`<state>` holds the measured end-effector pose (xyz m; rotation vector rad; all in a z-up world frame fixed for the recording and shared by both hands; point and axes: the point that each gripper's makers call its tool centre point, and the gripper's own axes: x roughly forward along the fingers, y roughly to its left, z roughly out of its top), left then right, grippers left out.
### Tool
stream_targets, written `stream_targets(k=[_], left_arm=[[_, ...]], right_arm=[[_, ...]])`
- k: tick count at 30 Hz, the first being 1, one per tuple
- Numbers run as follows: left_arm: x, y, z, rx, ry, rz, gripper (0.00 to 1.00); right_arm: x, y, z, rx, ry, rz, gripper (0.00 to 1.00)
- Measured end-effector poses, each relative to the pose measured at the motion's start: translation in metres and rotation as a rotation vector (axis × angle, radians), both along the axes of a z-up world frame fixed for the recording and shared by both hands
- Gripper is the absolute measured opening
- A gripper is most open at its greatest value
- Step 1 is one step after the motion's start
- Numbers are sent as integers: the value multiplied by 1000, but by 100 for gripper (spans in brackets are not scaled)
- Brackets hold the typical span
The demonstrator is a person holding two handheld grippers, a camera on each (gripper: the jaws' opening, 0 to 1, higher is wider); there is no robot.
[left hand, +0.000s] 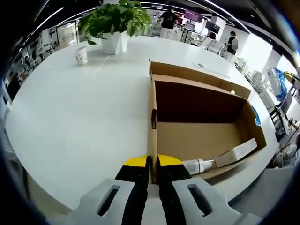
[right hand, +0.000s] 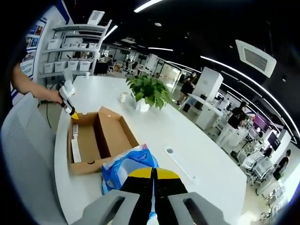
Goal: Operate the shoe box by opening the lid, removing the specified soft item, and placing it in the target area until the item is outside and the box remains undamaged.
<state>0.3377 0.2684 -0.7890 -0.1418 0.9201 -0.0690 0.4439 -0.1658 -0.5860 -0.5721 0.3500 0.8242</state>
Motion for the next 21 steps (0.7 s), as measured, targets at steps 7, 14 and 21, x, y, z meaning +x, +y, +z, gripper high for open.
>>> stream_targets(k=[7,14,21], left_arm=[[0,0,-1,6,5,-3,4],[0,0,-1,8,11,-4,4],[-1,-1,-1,15,22,-9,3]], right_arm=[[2,-25,-15,-8,14,-5,0],[6,-55,-36,-13,45,-32,0],[7,-83,-61,-35,79,-58,0]])
